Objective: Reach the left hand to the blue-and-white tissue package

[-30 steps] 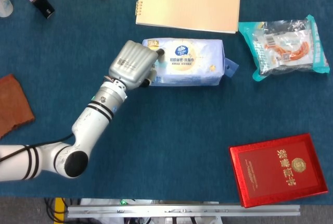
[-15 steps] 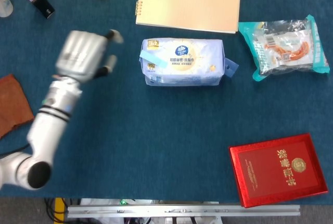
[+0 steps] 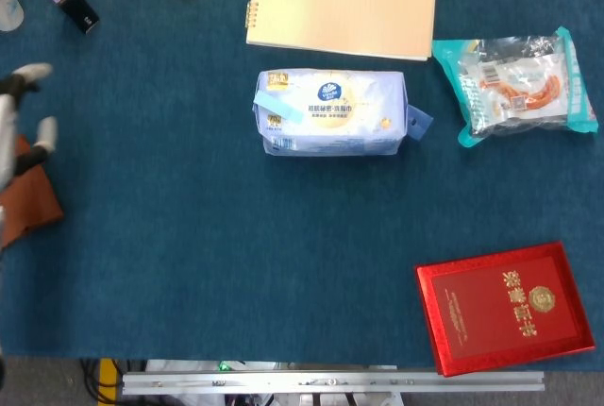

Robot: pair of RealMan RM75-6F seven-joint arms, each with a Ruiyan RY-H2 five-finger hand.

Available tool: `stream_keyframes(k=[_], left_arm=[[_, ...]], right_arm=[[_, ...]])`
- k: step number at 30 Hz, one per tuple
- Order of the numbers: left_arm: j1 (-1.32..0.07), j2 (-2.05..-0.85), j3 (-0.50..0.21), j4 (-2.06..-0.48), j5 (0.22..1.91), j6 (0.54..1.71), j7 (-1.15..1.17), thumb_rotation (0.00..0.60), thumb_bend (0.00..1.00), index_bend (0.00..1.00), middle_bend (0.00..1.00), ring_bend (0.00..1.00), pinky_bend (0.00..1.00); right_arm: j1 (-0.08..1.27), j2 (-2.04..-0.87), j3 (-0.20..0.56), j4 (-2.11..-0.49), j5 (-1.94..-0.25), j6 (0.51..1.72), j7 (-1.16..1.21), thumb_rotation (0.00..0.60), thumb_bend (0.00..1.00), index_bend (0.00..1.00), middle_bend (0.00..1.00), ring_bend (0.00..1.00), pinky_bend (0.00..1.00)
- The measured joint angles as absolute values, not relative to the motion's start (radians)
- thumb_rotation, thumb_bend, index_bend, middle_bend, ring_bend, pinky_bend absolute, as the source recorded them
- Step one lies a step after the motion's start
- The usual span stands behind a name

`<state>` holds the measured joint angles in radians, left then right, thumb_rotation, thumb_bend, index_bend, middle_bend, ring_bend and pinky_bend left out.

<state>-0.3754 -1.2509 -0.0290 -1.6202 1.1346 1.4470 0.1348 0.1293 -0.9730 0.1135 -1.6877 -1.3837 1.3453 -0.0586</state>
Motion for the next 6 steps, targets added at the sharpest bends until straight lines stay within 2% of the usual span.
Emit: stream_keyframes(k=[6], left_arm=[[-0.262,-1.215,0.007,-1.612,1.166,1.516,0.098,0.6,0.42,0.24,0.35,0.35,0.43]], right_arm=[[0.151,-0.992,0.106,-1.683,-1.429,1.339,-0.066,0.6,0.32,0.38,0.38,0.28,0.32]])
